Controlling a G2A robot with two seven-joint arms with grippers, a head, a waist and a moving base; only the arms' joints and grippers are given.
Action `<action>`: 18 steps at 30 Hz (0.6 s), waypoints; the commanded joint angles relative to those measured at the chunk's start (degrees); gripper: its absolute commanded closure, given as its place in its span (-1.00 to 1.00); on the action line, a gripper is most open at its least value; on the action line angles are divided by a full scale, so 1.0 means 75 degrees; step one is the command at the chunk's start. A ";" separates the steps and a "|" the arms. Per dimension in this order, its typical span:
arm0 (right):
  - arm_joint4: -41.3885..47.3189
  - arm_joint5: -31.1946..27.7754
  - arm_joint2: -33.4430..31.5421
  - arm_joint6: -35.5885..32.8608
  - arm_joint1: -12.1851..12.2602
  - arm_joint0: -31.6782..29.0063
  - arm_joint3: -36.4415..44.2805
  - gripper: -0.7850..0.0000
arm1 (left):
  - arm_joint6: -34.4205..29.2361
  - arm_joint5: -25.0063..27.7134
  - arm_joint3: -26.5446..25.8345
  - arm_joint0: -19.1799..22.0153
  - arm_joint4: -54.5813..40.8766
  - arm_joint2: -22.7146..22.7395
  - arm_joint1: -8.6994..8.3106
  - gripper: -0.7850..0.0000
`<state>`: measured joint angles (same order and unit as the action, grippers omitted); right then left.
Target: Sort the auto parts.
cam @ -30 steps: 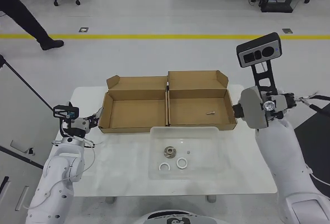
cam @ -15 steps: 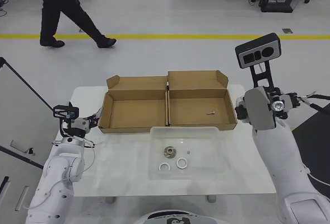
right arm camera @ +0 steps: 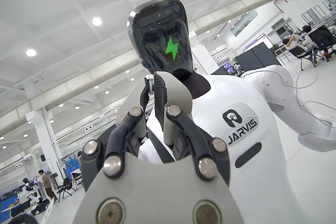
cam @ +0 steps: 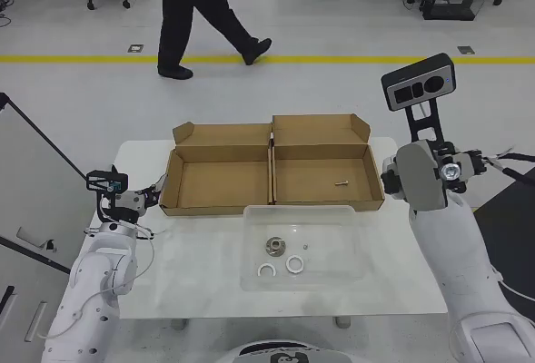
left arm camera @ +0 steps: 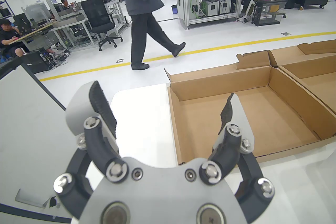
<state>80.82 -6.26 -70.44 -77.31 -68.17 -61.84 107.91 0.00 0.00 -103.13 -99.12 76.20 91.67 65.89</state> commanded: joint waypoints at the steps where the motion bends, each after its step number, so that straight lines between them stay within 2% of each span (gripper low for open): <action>1: -0.0112 0.0011 -0.0048 0.0160 0.0004 -0.0031 0.0028 1.00 | 0.0000 0.0000 0.0000 0.0000 0.0000 0.0000 0.0000 -1.00; 10: -0.2503 0.0723 -0.1099 0.0488 0.0241 -0.0388 -0.0246 1.00 | 0.0000 0.0000 0.0000 0.0000 0.0000 0.0000 0.0000 -1.00; 18: -0.6096 0.1648 -0.1991 0.0910 0.0581 -0.0353 -0.0520 1.00 | 0.0000 0.0000 0.0000 0.0000 0.0000 0.0000 0.0000 -1.00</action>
<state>39.05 5.49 -85.10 -70.77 -64.03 -64.82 104.12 0.00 0.00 -103.13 -99.12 76.20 91.67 65.89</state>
